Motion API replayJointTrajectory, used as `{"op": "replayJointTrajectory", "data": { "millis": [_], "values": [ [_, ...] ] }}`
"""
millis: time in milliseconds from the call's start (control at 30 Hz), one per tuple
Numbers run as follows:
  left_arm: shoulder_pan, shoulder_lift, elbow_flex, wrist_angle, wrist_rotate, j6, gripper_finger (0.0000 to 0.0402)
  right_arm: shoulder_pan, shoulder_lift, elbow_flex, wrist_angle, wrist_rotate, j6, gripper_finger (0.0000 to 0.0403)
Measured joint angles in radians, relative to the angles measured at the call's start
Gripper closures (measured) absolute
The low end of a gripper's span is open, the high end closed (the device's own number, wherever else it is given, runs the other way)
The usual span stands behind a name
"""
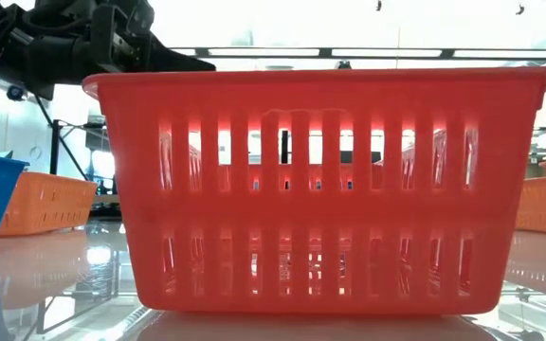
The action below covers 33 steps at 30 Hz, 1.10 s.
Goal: Stack baskets on shelf by color
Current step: Stack the bottom right orange bin on top of the top right orange bin
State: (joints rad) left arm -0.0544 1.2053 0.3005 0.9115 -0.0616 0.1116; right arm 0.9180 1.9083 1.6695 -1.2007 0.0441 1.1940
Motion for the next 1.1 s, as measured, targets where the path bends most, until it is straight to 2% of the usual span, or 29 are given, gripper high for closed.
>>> {"op": "replayJointTrajectory", "data": {
  "millis": [167, 367, 533, 733, 933, 1100],
  "values": [
    [0.0, 0.019, 0.013, -0.002, 0.001, 0.005, 0.0395, 0.016, 0.042, 0.024, -0.002, 0.0, -0.016, 0.0227],
    [0.0, 0.032, 0.034, -0.004, 0.003, 0.01, 0.0395, 0.016, 0.084, 0.023, -0.001, 0.006, -0.076, 0.0256],
    [0.0, 0.037, 0.035, -0.005, 0.004, 0.01, 0.0395, 0.004, 0.11, 0.021, 0.003, 0.009, -0.106, 0.0301],
    [0.0, 0.037, 0.035, -0.001, 0.004, 0.035, 0.0395, 0.005, 0.109, 0.021, 0.004, 0.011, -0.127, 0.0384],
    [0.0, 0.037, 0.041, -0.003, 0.004, 0.036, 0.0395, 0.006, 0.077, 0.026, -0.002, 0.015, -0.121, 0.0393],
    [0.0, 0.037, 0.041, -0.003, 0.004, 0.036, 0.0395, 0.013, 0.034, 0.065, -0.037, 0.061, -0.122, 0.0394]
  ]
}}
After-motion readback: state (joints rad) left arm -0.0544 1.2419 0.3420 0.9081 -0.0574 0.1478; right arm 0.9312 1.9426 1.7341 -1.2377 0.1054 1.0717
